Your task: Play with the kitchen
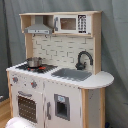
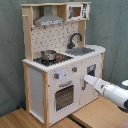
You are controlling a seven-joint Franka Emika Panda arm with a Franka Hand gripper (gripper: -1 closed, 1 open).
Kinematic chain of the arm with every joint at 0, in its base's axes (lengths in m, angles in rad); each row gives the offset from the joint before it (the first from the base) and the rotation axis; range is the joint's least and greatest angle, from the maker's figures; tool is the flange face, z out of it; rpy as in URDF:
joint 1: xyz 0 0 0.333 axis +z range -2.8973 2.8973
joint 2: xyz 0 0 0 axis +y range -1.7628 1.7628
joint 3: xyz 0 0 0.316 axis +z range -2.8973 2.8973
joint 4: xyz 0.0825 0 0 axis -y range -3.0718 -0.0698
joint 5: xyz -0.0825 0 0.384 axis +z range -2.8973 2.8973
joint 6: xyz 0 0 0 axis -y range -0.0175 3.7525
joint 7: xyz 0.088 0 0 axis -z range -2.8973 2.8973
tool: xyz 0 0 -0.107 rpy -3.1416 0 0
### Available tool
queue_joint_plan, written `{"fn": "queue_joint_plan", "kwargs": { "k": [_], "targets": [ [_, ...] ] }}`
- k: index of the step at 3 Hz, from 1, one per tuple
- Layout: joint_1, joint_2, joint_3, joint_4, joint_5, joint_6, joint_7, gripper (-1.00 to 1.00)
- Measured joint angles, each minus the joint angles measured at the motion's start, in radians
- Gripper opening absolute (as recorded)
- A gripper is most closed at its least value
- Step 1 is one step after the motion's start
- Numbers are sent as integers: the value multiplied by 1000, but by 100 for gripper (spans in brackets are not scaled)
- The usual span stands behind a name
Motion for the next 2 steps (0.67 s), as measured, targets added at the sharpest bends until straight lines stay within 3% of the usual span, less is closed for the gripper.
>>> {"fn": "queue_joint_plan", "kwargs": {
  "k": [2],
  "targets": [
    [-37, -1, 12, 21, -24, 0, 206, 100]
  ]
}}
